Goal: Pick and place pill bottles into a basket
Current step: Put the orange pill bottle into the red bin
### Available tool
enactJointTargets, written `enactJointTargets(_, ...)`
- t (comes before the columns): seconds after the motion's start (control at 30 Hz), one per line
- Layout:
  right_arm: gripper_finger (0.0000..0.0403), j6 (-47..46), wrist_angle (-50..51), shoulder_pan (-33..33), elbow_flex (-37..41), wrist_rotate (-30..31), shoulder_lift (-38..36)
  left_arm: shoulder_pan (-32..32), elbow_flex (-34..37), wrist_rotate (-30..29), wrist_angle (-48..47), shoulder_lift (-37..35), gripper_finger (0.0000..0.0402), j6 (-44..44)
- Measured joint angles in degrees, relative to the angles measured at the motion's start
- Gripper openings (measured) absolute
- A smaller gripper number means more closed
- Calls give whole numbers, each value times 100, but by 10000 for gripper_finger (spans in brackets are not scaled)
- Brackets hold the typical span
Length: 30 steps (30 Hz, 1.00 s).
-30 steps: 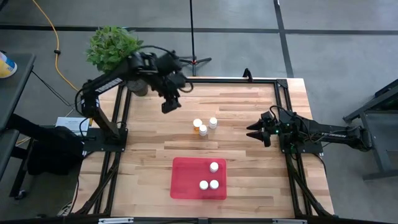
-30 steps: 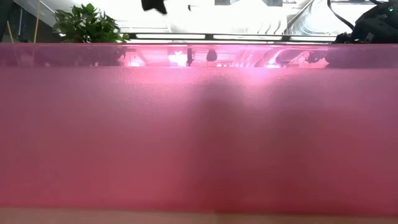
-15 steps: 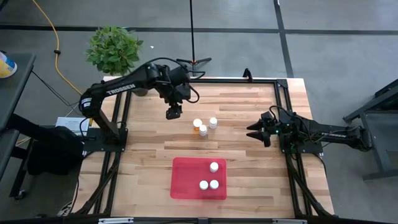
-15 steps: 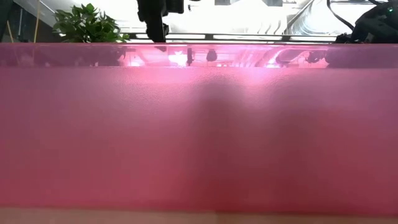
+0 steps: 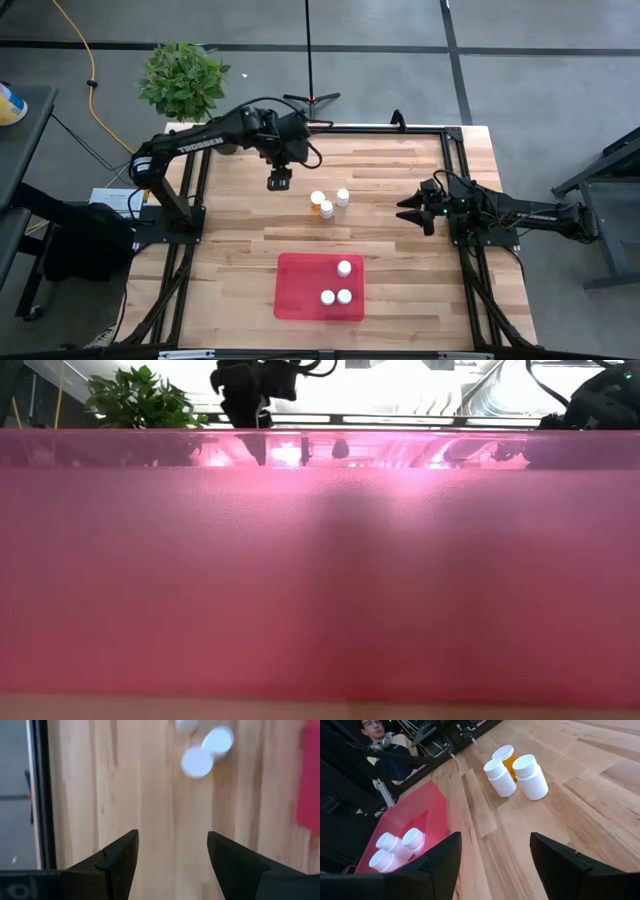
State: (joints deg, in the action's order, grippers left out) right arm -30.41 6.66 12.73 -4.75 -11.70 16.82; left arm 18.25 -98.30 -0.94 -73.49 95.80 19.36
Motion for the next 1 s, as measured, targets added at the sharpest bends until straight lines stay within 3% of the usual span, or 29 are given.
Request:
enactJointTargets(0.2,226,39,83,0,0,-2,0,-169,-4,276,510,68,271,-9)
enactJointTargets(0.53,226,89,170,0,0,-1,3,-325,-5,213,420,536,273,-284)
enactJointTargets(0.8,226,90,298,-2,0,-42,7,-571,-10,141,508,1087,314,-264)
enactJointTargets(1.0,226,88,390,-1,-1,-70,7,-669,-9,-55,509,1300,338,317)
